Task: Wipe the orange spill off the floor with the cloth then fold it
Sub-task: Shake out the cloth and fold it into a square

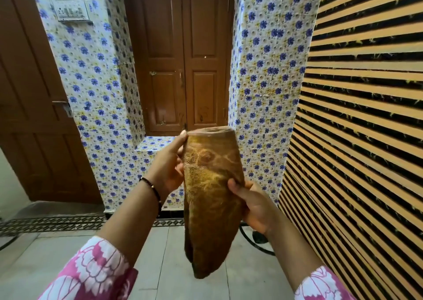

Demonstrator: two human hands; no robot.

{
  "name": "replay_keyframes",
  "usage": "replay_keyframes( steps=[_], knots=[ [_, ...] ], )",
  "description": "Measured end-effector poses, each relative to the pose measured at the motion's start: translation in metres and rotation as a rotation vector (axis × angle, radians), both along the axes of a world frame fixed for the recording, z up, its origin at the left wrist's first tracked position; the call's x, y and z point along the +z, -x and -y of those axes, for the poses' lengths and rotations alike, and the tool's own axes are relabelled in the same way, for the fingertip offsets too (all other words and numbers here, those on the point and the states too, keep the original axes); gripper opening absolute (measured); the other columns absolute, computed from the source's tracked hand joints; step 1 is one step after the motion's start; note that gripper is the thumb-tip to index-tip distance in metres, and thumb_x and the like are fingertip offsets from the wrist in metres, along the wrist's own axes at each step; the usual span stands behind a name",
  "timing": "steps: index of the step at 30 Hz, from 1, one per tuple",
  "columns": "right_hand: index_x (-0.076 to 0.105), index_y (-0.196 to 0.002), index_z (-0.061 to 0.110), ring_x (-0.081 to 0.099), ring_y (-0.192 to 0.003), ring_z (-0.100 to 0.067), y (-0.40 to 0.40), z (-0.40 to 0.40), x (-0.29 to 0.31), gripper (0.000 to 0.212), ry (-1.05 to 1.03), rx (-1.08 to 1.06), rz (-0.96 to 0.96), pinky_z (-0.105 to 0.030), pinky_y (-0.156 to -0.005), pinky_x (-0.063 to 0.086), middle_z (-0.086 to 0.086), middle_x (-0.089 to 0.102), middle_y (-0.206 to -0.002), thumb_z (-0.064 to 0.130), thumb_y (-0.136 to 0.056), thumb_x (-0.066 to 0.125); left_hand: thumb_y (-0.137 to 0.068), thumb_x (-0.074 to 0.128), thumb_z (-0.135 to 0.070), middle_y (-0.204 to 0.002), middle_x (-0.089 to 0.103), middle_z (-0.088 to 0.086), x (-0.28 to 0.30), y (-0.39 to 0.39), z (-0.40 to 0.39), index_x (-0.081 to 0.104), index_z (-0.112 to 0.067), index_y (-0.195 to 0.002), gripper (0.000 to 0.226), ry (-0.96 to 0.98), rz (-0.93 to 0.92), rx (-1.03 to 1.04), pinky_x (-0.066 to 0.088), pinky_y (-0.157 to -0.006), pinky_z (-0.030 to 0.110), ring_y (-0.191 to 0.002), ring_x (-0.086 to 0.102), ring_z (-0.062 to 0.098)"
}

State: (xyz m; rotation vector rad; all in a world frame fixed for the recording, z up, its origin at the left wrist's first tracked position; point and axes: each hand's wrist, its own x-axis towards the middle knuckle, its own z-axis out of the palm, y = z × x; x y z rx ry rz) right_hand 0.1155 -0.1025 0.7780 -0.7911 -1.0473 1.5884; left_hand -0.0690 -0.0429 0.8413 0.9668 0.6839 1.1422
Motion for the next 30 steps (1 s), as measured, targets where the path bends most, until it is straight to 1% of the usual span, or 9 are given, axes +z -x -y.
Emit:
replay_keyframes(
  steps=[3, 5, 7, 11, 14, 19, 21, 25, 30],
  knots=[
    [0.066, -0.1, -0.002, 0.069, -0.091, -0.033, 0.009, -0.001, 0.012, 0.044, 0.079, -0.112, -0.088, -0.04, -0.072, 0.059, -0.022, 0.07, -0.101, 0.029, -0.07, 0.073, -0.087, 0.032, -0.069, -0.095, 0.068, 0.012, -0.041, 0.007, -0.004, 0.073, -0.007, -0.092, 0.075, 0.335, -0.064, -0.201, 0.051, -0.074, 0.036, -0.083, 0.064, 0.024],
    [0.061, -0.109, -0.003, 0.07, -0.087, -0.033, 0.011, -0.005, 0.015, 0.049, 0.138, -0.169, -0.111, -0.039, -0.064, 0.058, -0.023, 0.07, -0.099, 0.028, -0.073, 0.068, -0.077, 0.035, -0.078, -0.126, 0.051, 0.015, -0.066, 0.01, 0.004, 0.068, -0.001, -0.107, 0.089, 0.442, -0.076, -0.31, 0.038, -0.097, 0.045, -0.113, 0.047, 0.029],
    [0.06, -0.111, -0.002, 0.07, -0.087, -0.033, 0.011, -0.008, 0.015, 0.05, 0.186, -0.197, -0.112, -0.041, -0.064, 0.057, -0.024, 0.069, -0.102, 0.028, -0.071, 0.069, -0.07, 0.041, -0.077, -0.133, 0.043, 0.017, -0.075, 0.013, 0.012, 0.068, 0.001, -0.107, 0.09, 0.467, -0.056, -0.362, 0.031, -0.104, 0.044, -0.118, 0.042, 0.03],
    [0.063, -0.109, -0.005, 0.067, -0.088, -0.032, 0.008, -0.008, 0.009, 0.046, 0.275, -0.203, -0.019, -0.041, -0.066, 0.056, -0.024, 0.065, -0.107, 0.013, -0.067, 0.07, -0.08, 0.032, -0.073, -0.108, 0.066, 0.017, -0.068, 0.015, 0.025, 0.075, -0.007, -0.094, 0.079, 0.336, -0.173, -0.458, 0.049, -0.089, 0.043, -0.097, 0.065, 0.031],
    [0.061, -0.101, -0.006, 0.067, -0.084, -0.03, 0.005, -0.005, 0.004, 0.027, 0.294, -0.172, 0.081, -0.043, -0.069, 0.055, -0.021, 0.067, -0.094, 0.001, -0.076, 0.066, -0.084, 0.049, -0.055, -0.1, 0.071, 0.01, -0.058, 0.016, 0.025, 0.069, -0.01, -0.104, 0.052, 0.186, -0.349, -0.348, 0.052, -0.078, 0.035, -0.09, 0.068, 0.022],
    [0.046, -0.126, -0.005, 0.067, -0.091, -0.026, -0.002, -0.001, 0.001, 0.049, 0.265, -0.241, 0.335, -0.039, -0.075, 0.056, -0.015, 0.068, -0.1, 0.012, -0.084, 0.067, -0.095, 0.054, -0.024, -0.068, 0.061, 0.0, -0.062, 0.008, 0.031, 0.061, -0.012, -0.082, 0.019, 0.077, -0.504, -0.146, 0.05, -0.053, 0.023, -0.056, 0.061, 0.008],
    [0.048, -0.126, 0.0, 0.067, -0.095, -0.026, -0.004, 0.004, -0.002, 0.046, 0.243, -0.251, 0.431, -0.038, -0.074, 0.057, -0.014, 0.068, -0.105, 0.017, -0.087, 0.066, -0.097, 0.05, -0.019, -0.078, 0.064, 0.001, -0.066, 0.006, 0.035, 0.062, -0.012, -0.095, 0.014, 0.051, -0.523, -0.189, 0.052, -0.053, 0.023, -0.063, 0.064, 0.008],
    [0.063, -0.105, 0.007, 0.067, -0.096, -0.024, -0.009, 0.018, 0.006, 0.018, -0.017, -0.328, 0.369, -0.036, -0.078, 0.056, -0.009, 0.071, -0.098, 0.001, -0.088, 0.058, -0.094, 0.048, -0.006, -0.093, 0.07, 0.004, -0.061, 0.014, 0.038, 0.063, -0.021, -0.113, 0.029, -0.085, -0.243, -0.27, 0.058, -0.062, 0.03, -0.079, 0.069, 0.016],
    [0.074, -0.068, 0.015, 0.068, -0.075, -0.014, -0.001, 0.029, 0.024, 0.035, -0.309, -0.412, 0.374, -0.026, -0.065, 0.055, 0.001, 0.072, -0.072, -0.01, -0.085, 0.056, -0.086, 0.048, 0.017, -0.072, 0.069, 0.005, -0.048, 0.02, 0.036, 0.072, -0.015, -0.069, 0.043, -0.31, -0.26, -0.199, 0.056, -0.074, 0.043, -0.072, 0.065, 0.019]
  ],
)
